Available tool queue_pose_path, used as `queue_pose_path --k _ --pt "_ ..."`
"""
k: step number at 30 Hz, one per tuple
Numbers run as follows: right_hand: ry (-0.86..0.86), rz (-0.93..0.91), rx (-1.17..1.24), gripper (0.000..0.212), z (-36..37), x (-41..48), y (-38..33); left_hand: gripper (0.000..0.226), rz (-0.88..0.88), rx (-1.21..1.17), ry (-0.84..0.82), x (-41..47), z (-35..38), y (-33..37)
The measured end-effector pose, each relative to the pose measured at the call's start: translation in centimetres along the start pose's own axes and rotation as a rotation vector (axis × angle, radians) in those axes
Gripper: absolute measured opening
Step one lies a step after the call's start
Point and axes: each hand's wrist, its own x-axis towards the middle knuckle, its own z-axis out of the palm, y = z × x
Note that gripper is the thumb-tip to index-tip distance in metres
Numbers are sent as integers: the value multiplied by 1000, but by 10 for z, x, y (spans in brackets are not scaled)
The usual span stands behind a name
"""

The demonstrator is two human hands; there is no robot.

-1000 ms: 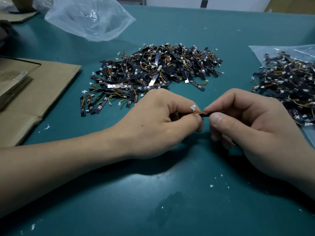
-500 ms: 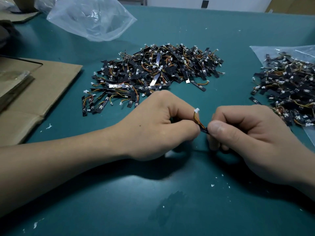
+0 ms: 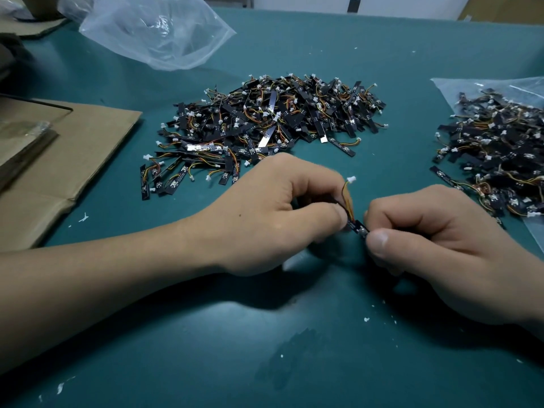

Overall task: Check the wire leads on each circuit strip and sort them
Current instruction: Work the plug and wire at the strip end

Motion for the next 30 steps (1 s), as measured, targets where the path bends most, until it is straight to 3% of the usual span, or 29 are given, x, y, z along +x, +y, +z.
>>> queue_pose_path --k 4,6,10,13,19,24,27,30 --pt "232 30 184 34 -1 3 3 59 68 -67 155 -1 -1 -2" --pt "305 78 233 34 -1 6 4 54 37 -10 179 0 1 -4" --pt "279 126 192 34 2 6 2 35 13 110 161 3 5 -6" --pt "297 117 154 38 2 6 -2 36 6 122 179 2 5 -6" --pt "688 24 361 21 0 9 1 48 -5 221 326 1 3 -6" --pt "537 125 302 26 3 10 4 56 -183 627 305 -1 11 -4" --pt "433 133 223 23 5 8 2 67 -336 696 208 4 11 -5" --pt "413 138 210 23 4 7 1 68 -315 735 128 6 9 -10"
